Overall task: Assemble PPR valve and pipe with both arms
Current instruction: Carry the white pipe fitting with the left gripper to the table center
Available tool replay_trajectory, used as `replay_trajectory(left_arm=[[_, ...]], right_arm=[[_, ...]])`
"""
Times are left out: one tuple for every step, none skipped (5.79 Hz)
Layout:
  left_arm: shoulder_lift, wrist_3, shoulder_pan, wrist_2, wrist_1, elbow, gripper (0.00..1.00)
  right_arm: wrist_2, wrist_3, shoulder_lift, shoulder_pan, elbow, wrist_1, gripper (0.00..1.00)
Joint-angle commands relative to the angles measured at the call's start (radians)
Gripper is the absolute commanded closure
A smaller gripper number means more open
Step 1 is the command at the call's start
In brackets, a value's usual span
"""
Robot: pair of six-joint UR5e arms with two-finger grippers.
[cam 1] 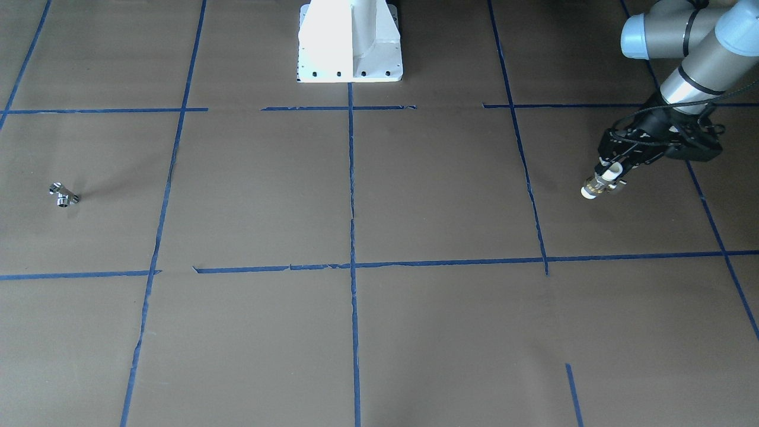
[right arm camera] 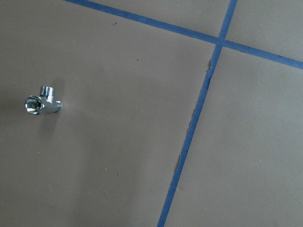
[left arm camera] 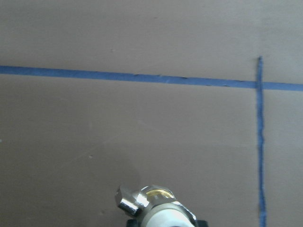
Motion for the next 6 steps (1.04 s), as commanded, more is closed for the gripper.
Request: replay_trajectory(left_arm=[[-0.299, -0.09, 0.154, 0.024, 0.314, -0.043, 1.0], [-0.477, -0.148, 0.325, 0.173, 0.46, -0.016, 1.0], [-0.601, -0.229, 0.385, 0.232, 0.465, 0.074, 1.0], [-0.71, -0.258, 0.435, 0.242, 0.465, 0.183, 1.0], [-0.723, -0.256, 0.472, 0.266, 0.459, 0.208, 1.0], [-0.741, -0.258, 0.476, 0.267, 0.457, 0.216, 1.0]], right_arm=[[0.013, 0.002, 0.0, -0.004, 0.0, 0.0, 0.0], [0.013, 0.002, 0.0, -0.006, 0.0, 0.0, 0.0], [0.013, 0.003, 0.0, -0.009, 0.0, 0.0, 0.0], [0.013, 0.003, 0.0, -0.01, 0.0, 0.0, 0.0], [0.013, 0.003, 0.0, -0.013, 0.0, 0.0, 0.0], [0.015, 0.005, 0.0, -0.013, 0.0, 0.0, 0.0]])
